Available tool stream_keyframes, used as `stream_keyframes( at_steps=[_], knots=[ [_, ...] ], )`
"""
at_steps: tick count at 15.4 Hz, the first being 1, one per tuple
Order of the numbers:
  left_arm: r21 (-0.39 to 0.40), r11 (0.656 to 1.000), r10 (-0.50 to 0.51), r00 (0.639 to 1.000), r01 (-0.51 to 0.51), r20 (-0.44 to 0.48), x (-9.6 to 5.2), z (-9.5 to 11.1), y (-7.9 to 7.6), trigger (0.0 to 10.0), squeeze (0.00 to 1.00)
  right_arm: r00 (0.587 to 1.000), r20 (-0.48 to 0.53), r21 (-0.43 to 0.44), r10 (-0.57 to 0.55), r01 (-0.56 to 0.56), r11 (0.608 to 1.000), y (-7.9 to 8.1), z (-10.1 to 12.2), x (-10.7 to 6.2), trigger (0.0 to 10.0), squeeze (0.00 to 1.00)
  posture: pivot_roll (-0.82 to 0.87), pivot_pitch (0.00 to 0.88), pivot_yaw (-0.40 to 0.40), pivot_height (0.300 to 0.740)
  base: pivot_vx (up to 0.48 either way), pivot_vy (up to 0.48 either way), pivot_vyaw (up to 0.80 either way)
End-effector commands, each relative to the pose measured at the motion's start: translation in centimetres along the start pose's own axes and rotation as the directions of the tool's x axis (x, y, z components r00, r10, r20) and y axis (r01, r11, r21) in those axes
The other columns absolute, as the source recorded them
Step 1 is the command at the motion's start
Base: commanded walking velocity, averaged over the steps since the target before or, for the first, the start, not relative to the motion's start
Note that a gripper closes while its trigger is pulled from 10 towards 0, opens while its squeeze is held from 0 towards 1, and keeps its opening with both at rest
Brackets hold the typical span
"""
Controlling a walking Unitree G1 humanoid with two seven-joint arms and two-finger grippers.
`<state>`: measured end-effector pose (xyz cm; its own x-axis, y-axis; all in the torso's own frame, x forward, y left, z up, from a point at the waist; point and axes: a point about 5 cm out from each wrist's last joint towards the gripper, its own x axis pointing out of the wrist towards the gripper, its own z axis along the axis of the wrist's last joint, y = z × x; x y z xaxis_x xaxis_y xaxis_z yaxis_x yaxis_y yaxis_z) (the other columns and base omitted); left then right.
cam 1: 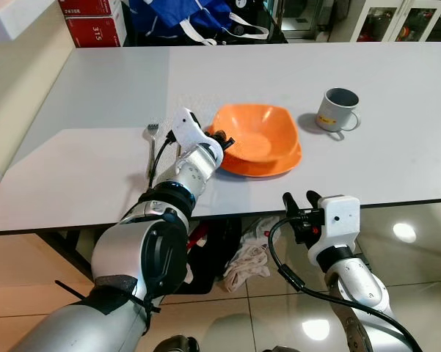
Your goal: Setting the table
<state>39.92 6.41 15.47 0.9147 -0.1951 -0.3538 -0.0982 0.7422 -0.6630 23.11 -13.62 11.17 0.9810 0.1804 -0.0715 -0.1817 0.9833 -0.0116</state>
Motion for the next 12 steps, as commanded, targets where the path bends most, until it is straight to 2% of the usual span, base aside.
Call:
stream_keyframes(
  at_steps=[1,2,4,5,6,7,12],
  knots=[
    [0.013,0.999,-0.031,0.999,0.030,0.015,-0.02,0.53,-1.01,10.0,1.00,1.000,-0.008,-0.002,0.002,-0.002,1.000,0.09,-0.05,-0.17,10.0,0.00,-0.18,0.041,0.027,0.736,0.000,0.000,0.00],
    [0.026,0.999,-0.042,0.999,0.042,0.015,-0.02,0.51,-1.22,10.0,1.00,1.000,-0.008,-0.002,0.002,-0.002,1.000,0.10,-0.05,-0.16,10.0,0.00,-0.18,0.041,0.027,0.736,0.000,0.000,0.00],
    [0.115,0.992,-0.063,0.998,0.060,0.026,-0.05,0.65,-1.64,10.0,1.00,1.000,-0.007,-0.001,0.001,-0.001,1.000,0.10,-0.04,-0.16,10.0,0.00,-0.18,0.041,0.027,0.736,0.000,0.000,0.00],
    [0.257,0.966,-0.024,0.999,0.014,0.035,-0.04,0.67,-1.29,10.0,1.00,1.000,-0.009,-0.001,0.000,0.000,1.000,0.08,-0.06,-0.15,10.0,0.00,-0.18,0.044,0.027,0.736,0.000,0.000,0.00],
    [0.314,0.949,0.003,0.999,-0.019,0.049,-0.04,0.78,-1.00,10.0,1.00,1.000,-0.009,0.000,-0.001,0.001,1.000,0.07,-0.06,-0.14,10.0,0.00,-0.18,0.044,0.027,0.736,0.000,0.000,0.00],
    [0.361,0.932,0.024,0.998,-0.045,0.061,-0.04,0.90,-0.73,10.0,0.16,1.000,-0.009,0.000,-0.001,0.001,1.000,0.08,-0.06,-0.15,10.0,0.00,-0.18,0.044,0.027,0.736,0.000,0.000,0.00],
    [0.361,0.932,0.024,0.998,-0.045,0.061,-0.04,0.90,-0.73,10.0,0.16,1.000,-0.009,0.000,-0.001,0.001,1.000,0.08,-0.06,-0.15,10.0,0.00,-0.18,0.044,0.027,0.736,0.000,0.000,0.00]
  ],
)
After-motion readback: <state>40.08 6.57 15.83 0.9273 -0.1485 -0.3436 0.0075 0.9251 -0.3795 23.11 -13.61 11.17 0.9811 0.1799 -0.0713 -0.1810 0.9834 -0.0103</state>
